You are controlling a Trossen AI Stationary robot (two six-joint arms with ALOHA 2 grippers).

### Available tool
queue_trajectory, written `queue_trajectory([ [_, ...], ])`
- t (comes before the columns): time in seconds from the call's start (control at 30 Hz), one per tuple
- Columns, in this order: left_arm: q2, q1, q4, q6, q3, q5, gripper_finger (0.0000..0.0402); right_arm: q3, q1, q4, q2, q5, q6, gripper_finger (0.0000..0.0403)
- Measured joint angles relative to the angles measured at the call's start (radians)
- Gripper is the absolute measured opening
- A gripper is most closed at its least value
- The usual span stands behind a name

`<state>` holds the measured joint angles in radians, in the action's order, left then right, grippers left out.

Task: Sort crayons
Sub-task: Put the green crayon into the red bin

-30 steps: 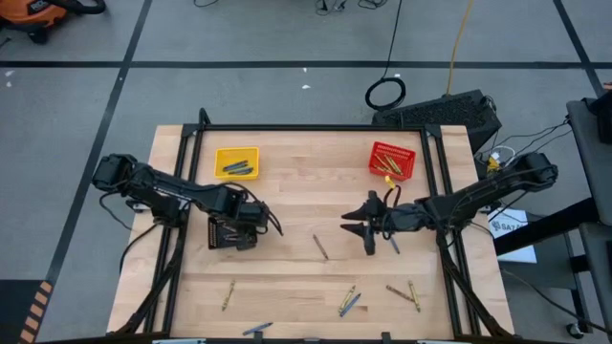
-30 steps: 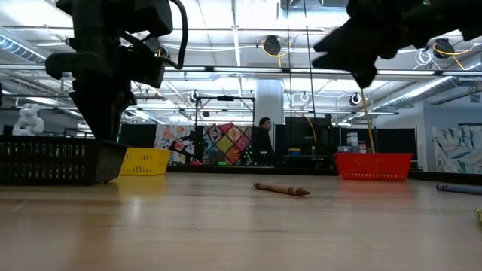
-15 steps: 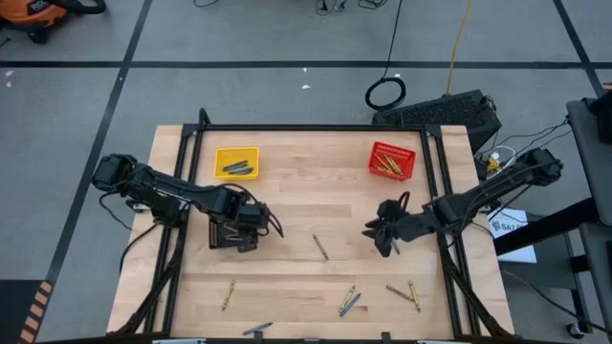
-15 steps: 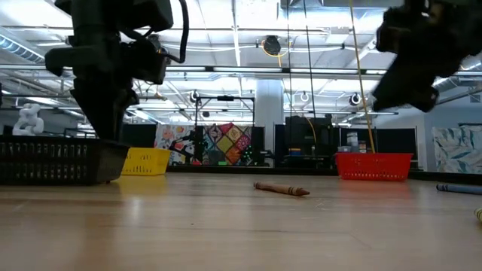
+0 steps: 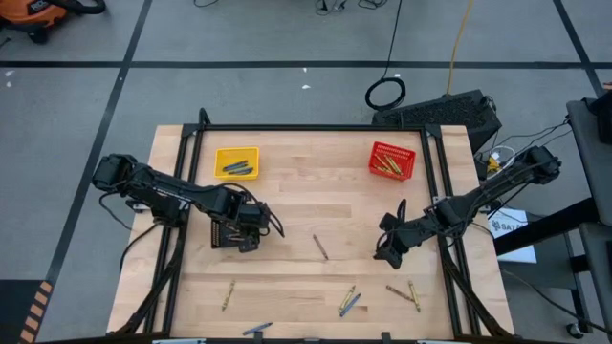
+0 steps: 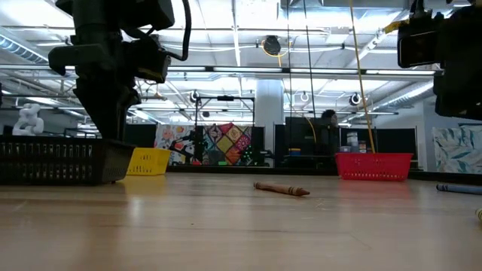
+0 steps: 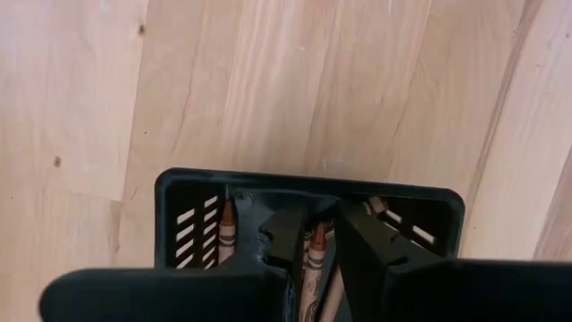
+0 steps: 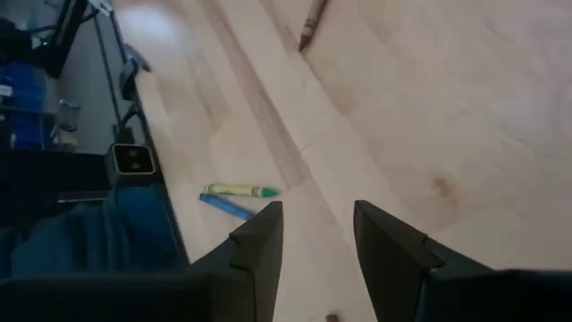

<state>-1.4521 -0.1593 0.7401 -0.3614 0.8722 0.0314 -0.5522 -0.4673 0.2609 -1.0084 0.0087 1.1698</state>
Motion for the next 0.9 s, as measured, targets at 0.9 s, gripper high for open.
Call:
queue_trajectory([
  [0.9,0.049,-0.021,0.221,-0.070,0.135,0.000,0.0063,0.000,-0.052,0.046,0.000,-0.066,0.227,0.0126],
])
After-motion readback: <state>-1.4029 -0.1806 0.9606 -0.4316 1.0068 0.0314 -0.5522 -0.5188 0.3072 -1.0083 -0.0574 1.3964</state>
